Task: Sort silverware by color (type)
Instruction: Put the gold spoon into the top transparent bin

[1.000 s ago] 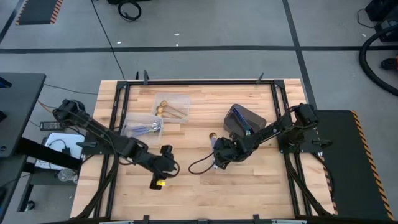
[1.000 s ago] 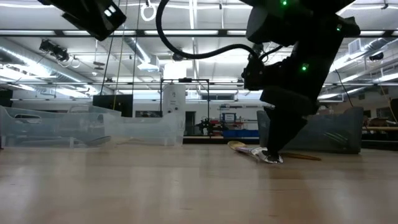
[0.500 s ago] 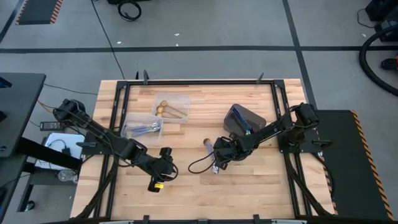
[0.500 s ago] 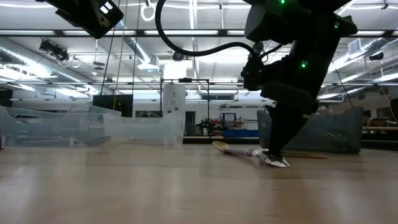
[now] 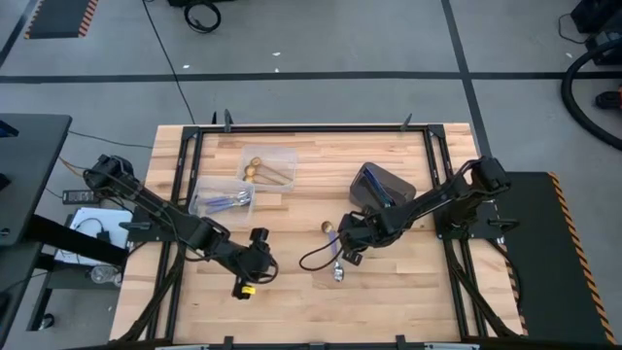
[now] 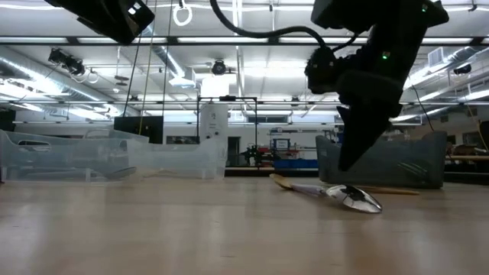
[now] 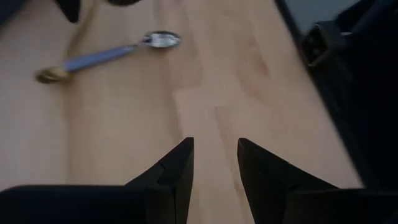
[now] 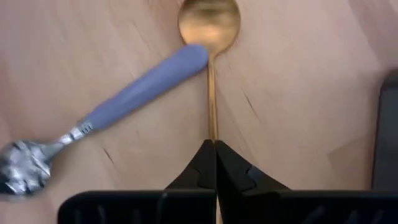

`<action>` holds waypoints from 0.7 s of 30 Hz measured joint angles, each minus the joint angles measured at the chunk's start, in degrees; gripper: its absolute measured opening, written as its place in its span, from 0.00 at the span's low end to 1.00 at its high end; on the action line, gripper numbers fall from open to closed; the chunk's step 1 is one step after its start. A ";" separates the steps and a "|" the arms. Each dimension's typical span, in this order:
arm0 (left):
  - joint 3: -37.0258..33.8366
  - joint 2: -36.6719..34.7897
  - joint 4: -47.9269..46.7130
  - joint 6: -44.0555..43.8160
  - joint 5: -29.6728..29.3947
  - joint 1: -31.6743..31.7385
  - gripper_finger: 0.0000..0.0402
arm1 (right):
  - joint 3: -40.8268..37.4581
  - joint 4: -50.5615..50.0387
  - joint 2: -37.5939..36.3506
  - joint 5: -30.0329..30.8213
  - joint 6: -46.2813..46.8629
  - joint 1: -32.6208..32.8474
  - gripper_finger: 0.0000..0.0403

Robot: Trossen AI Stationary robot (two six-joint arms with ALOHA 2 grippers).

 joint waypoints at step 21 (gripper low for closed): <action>0.00 3.56 -0.54 0.92 -12.45 0.74 0.46 | -4.71 15.15 -0.12 5.38 -9.56 -0.29 0.20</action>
